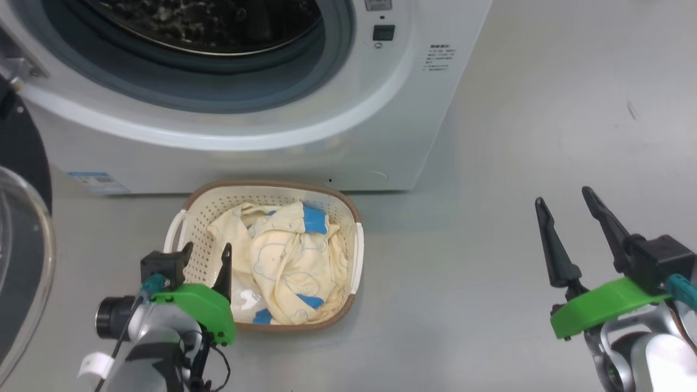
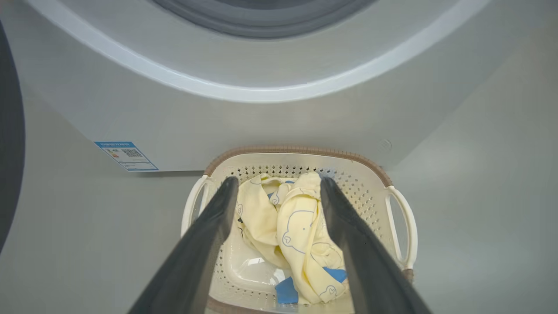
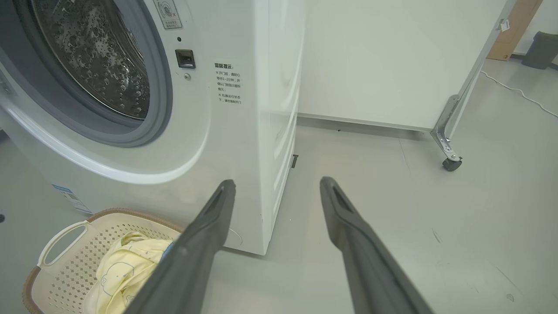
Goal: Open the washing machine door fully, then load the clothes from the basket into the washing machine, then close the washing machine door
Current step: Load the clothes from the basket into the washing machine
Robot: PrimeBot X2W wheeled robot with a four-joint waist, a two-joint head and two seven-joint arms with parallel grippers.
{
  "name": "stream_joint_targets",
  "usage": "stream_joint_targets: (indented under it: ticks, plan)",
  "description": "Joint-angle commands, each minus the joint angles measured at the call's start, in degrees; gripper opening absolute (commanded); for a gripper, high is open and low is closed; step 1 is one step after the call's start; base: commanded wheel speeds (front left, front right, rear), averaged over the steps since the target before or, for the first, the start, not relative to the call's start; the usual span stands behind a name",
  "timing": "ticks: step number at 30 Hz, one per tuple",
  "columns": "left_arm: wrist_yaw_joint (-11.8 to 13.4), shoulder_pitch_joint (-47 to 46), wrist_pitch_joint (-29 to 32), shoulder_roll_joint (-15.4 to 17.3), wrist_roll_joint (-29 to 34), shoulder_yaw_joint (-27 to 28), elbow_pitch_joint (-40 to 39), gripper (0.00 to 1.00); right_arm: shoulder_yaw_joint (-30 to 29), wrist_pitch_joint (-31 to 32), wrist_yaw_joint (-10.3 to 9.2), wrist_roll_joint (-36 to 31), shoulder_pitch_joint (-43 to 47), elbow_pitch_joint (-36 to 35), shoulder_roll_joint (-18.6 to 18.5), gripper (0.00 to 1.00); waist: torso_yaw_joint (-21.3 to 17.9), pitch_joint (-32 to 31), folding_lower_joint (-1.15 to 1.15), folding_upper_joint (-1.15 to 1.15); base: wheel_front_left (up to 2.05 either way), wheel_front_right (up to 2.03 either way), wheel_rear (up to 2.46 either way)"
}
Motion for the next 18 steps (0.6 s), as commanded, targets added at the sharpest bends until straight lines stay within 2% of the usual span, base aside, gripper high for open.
stream_joint_targets:
  ticks: [1, 6, 10, 18]
  plan:
    - [-0.7, -3.1, 0.3, 0.7, -0.7, 1.4, 2.0, 1.00, 1.8, -0.1, 0.01, -0.6, -2.7, -2.5, -0.9, 1.00, -3.1, 4.4, -0.01, 0.00, 0.00, 0.00, 0.00]
    - [-3.3, -8.8, 3.2, 0.4, -3.8, 1.9, 12.6, 1.00, 3.7, -0.7, 0.01, -0.2, -5.7, -3.4, -0.9, 1.00, -6.4, 10.0, -0.01, 0.00, 0.00, 0.00, 0.00]
    - [-4.3, -13.3, 6.2, 0.9, -5.5, 1.6, 18.0, 1.00, 4.7, -1.5, 0.01, 1.1, -7.5, -3.9, -0.9, 1.00, -8.9, 15.0, -0.01, 0.00, 0.00, 0.00, 0.00]
    - [-4.7, -20.4, 12.0, 4.8, -8.6, 2.3, 24.5, 1.00, 7.3, -4.5, 0.01, 4.6, -10.6, -3.1, -0.9, 1.00, -13.5, 23.2, -0.01, 0.00, 0.00, 0.00, 0.00]
